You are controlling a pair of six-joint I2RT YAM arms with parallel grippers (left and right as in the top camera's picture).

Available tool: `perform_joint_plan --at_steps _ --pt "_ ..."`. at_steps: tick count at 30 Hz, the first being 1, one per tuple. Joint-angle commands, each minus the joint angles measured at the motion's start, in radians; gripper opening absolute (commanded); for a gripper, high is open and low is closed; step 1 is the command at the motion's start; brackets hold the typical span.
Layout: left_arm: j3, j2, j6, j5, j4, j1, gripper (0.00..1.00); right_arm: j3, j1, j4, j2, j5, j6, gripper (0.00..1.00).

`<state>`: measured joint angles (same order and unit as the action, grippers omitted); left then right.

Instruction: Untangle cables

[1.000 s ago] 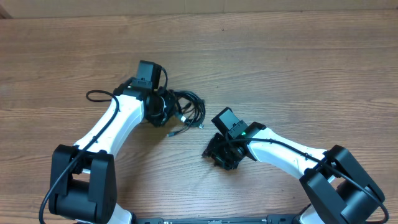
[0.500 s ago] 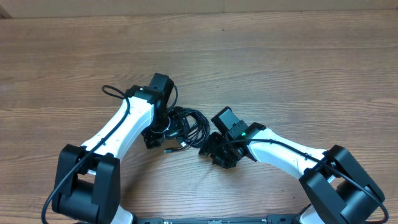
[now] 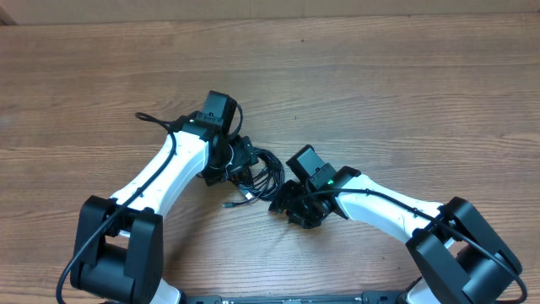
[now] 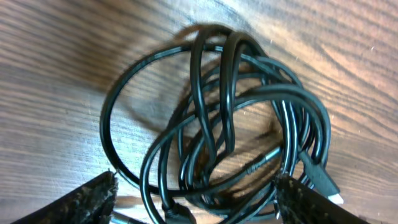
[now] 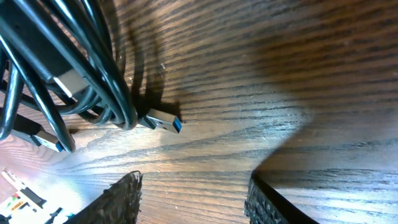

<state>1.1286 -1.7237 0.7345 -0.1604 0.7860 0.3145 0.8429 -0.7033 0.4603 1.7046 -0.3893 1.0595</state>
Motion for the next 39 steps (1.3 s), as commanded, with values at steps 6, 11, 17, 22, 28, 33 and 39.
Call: perform_joint_plan --at_steps 6,11,17,22,28,33,39 --pt "0.013 -0.009 0.014 0.123 -0.071 0.000 0.51 -0.025 -0.008 -0.045 0.026 0.062 -0.014 0.57" --pt "0.010 -0.010 0.041 0.128 -0.092 0.000 0.47 -0.025 -0.008 -0.045 0.026 0.063 -0.018 0.57" --pt "0.002 -0.058 0.108 0.121 -0.115 0.001 0.43 -0.025 -0.008 -0.036 0.026 0.066 -0.018 0.57" --pt "0.002 -0.123 0.108 0.059 -0.158 0.001 0.27 -0.025 -0.008 -0.036 0.026 0.066 -0.018 0.57" --pt "0.003 -0.132 0.109 0.056 -0.175 0.000 0.04 -0.025 -0.008 -0.036 0.026 0.067 -0.018 0.57" --pt "0.035 -0.111 0.108 0.037 -0.145 -0.019 0.04 -0.025 -0.008 -0.035 0.026 0.073 -0.025 0.49" --pt "0.121 -0.034 0.038 -0.011 -0.032 -0.033 0.04 -0.022 -0.002 -0.003 -0.032 0.059 -0.148 0.39"
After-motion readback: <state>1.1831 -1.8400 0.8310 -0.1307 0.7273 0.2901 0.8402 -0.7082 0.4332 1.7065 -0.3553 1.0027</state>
